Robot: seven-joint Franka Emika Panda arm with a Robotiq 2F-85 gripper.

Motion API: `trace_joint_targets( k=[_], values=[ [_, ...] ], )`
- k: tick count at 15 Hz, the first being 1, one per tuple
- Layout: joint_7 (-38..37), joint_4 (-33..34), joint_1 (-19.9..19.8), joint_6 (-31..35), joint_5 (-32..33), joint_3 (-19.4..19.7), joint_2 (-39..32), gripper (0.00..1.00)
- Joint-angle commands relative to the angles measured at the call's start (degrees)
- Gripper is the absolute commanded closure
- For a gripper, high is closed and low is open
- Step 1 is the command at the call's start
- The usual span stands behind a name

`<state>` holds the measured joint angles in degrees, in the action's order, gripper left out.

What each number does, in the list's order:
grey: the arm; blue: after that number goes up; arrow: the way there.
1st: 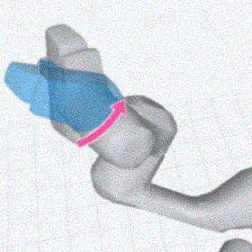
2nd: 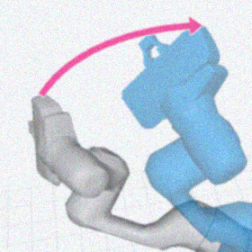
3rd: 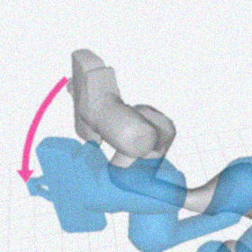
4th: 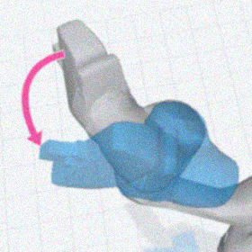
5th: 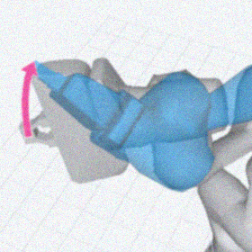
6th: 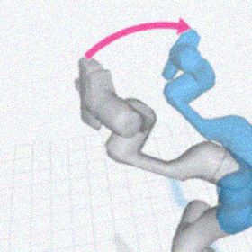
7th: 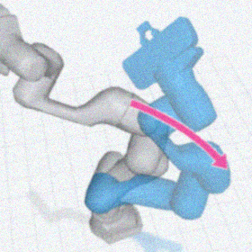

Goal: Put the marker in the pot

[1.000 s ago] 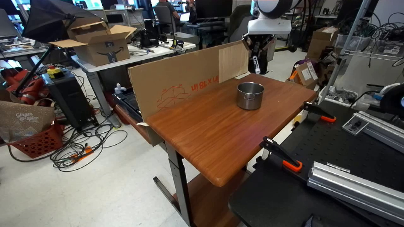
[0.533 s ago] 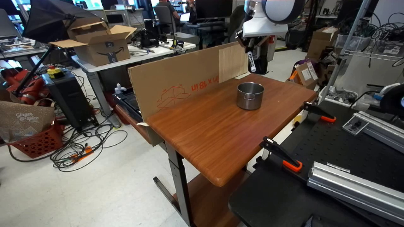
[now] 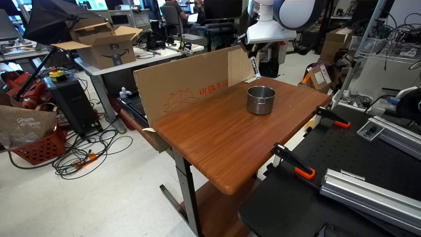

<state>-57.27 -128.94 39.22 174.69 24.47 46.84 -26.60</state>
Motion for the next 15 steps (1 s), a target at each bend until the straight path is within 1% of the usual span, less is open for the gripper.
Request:
trace_joint_targets(
  k=[1,4,9,13,15],
  values=[
    [-1.3,-1.8,3.6,3.4,1.3,2.6,-0.3,0.95],
    [-0.9,-3.0,5.3,4.3,1.1,2.5,0.0,0.95],
    [-0.1,-4.8,6.2,5.8,0.7,1.4,0.6,0.95],
    [0.3,-7.8,8.2,7.1,1.3,2.4,1.8,0.95],
    [0.6,-8.8,8.2,7.5,1.2,2.0,1.7,0.95]
  ],
)
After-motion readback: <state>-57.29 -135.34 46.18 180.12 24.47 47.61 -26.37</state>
